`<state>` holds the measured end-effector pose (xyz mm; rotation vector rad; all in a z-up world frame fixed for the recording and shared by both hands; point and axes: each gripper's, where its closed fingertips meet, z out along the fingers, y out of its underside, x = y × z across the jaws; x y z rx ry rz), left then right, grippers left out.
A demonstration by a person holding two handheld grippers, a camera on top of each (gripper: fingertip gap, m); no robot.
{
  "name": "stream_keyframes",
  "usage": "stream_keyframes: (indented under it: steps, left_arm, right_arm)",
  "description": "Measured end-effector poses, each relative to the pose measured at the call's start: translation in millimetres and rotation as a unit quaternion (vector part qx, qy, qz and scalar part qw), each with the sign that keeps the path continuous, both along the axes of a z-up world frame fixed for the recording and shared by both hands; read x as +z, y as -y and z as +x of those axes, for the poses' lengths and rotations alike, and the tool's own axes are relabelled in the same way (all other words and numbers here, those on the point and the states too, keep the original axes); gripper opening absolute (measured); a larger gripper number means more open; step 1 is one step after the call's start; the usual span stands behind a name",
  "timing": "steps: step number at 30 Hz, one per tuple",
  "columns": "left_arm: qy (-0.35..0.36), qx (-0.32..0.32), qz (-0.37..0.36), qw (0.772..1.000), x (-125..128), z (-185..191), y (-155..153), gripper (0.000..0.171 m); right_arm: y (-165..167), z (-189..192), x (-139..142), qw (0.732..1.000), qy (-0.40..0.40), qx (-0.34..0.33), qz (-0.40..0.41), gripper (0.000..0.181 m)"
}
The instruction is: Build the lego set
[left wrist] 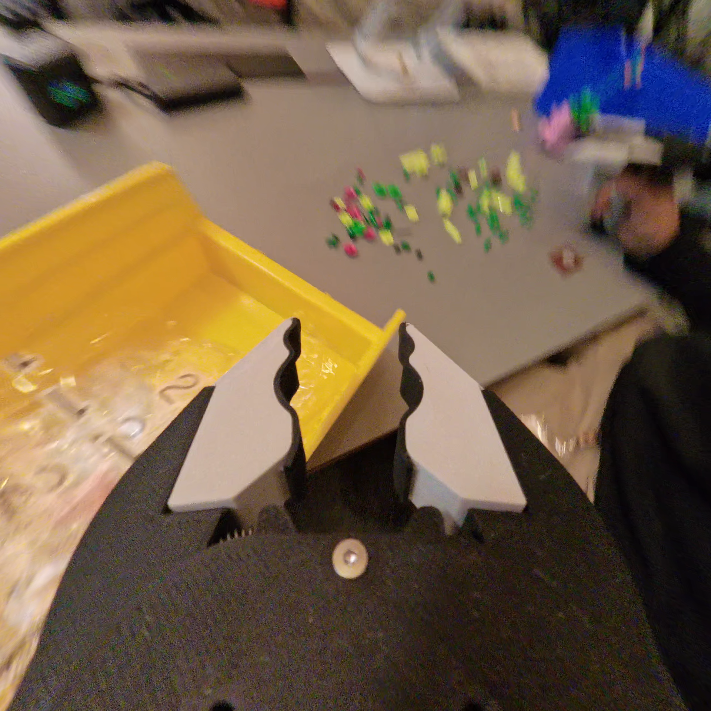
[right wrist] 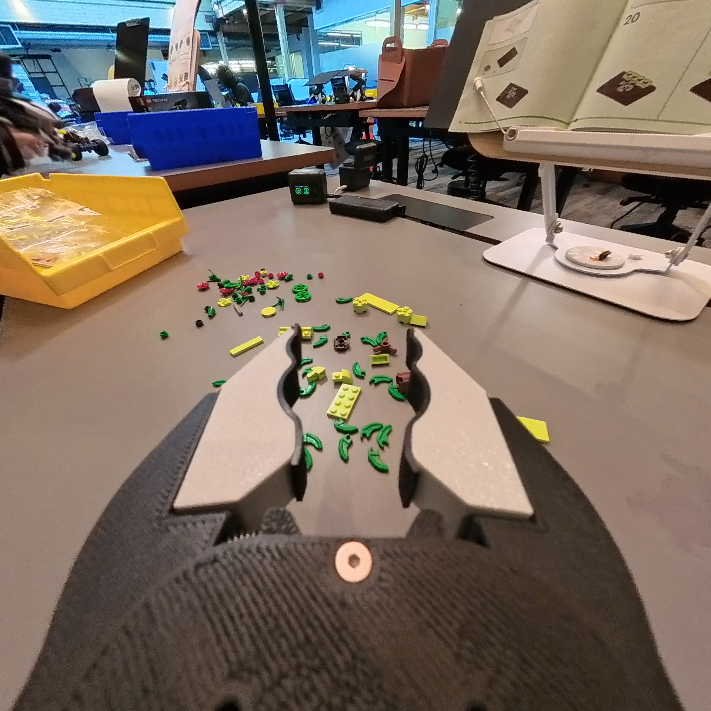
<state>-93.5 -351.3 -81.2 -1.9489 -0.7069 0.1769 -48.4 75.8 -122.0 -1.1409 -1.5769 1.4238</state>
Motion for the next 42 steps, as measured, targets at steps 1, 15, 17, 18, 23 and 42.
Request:
stream_keyframes:
  steps: [1,15,17,18,23,42]
  left_arm:
    - [-0.011,0.061,0.043,0.997,15.2,-7.1,17.3,0.050]
    - [-0.053,0.497,0.003,0.866,-31.6,-21.2,189.6,0.083]
    - [-0.049,0.491,-0.010,0.870,-34.7,-38.2,190.6,0.086]
    - [-0.040,0.482,0.000,0.875,-35.2,-48.2,190.2,0.089]
    - [0.015,0.414,0.031,0.910,-41.3,-109.8,182.0,0.079]
    - [0.034,0.104,-0.063,0.992,-27.6,-95.3,-32.4,0.076]
  right_arm:
    - [-0.1,0.1,0.2,1.000,-0.002,-0.002,0.002,0.052]
    - [1.1,-7.5,-11.9,0.997,0.022,-0.035,0.062,0.047]
    - [0.7,-9.0,-12.9,0.997,0.025,-0.037,0.063,0.047]
    - [0.3,-10.0,-13.3,0.997,0.026,-0.037,0.064,0.047]
    - [-1.3,-13.6,-16.1,0.997,0.038,-0.037,0.058,0.047]
    - [-5.1,-16.5,-16.8,0.997,0.048,-0.037,0.040,0.047]
